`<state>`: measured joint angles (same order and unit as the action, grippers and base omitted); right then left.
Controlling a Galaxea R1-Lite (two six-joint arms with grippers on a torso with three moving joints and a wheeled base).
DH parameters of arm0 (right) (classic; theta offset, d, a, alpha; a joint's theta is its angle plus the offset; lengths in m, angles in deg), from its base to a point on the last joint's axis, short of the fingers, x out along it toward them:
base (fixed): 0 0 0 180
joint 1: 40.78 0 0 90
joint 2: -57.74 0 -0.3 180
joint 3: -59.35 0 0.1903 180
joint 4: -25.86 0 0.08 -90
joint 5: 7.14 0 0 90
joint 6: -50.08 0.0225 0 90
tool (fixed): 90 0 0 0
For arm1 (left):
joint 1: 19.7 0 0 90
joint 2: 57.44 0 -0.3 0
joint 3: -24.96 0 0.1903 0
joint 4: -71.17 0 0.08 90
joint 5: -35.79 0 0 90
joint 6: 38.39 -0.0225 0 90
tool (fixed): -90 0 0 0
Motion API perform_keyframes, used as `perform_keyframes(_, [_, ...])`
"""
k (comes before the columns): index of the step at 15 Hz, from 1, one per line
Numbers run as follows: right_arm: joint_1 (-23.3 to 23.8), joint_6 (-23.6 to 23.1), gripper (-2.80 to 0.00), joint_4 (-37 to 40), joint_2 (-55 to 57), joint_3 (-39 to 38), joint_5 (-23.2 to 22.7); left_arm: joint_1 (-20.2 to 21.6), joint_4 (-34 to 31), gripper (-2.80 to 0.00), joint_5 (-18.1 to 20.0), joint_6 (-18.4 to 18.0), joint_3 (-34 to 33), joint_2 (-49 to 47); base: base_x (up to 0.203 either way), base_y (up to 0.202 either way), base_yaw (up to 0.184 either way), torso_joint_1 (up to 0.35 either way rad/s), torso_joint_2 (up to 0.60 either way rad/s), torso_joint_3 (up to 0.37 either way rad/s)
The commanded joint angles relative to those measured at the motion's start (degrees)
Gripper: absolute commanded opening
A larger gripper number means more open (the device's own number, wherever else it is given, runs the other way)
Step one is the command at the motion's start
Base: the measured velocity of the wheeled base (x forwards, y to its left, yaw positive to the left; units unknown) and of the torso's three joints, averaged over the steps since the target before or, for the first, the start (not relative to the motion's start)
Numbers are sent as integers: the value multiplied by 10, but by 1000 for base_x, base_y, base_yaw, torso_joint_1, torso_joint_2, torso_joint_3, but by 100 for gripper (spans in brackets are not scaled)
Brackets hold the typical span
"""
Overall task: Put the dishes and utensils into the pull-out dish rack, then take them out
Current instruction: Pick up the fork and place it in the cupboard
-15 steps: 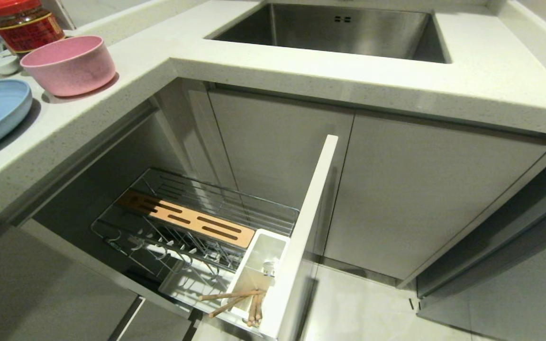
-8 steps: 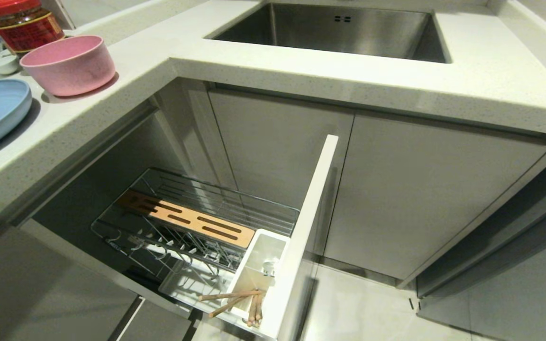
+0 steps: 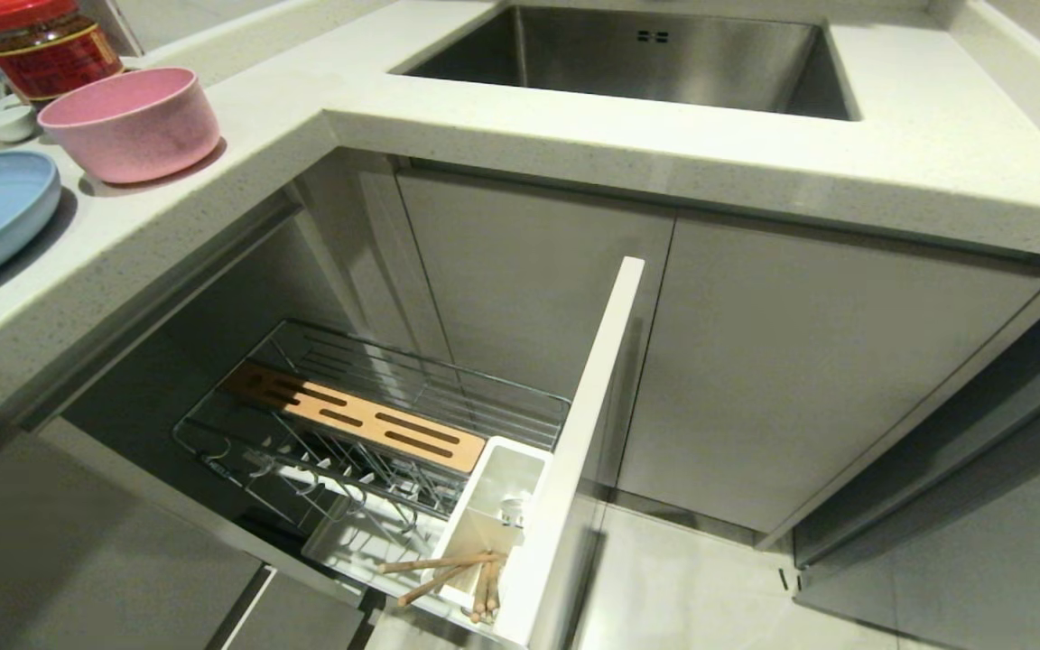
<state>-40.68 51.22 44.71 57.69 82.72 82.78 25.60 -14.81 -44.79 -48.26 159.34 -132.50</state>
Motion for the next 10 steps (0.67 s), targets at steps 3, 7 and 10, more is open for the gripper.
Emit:
perform_keyframes(3, [0, 0, -280, -1, 0, -15, 0, 4, 10, 0, 25, -1, -1, -32, 0, 0, 0, 0, 0, 0])
perform_keyframes(7, [0, 0, -280, -1, 0, -15, 0, 3, 11, 0, 52, -19, -1, -51, 0, 0, 0, 0, 0, 0])
perform_keyframes(10, [0, 0, -280, -1, 0, -15, 0, 2, 13, 0, 82, -21, -1, -61, 0, 0, 0, 0, 0, 0])
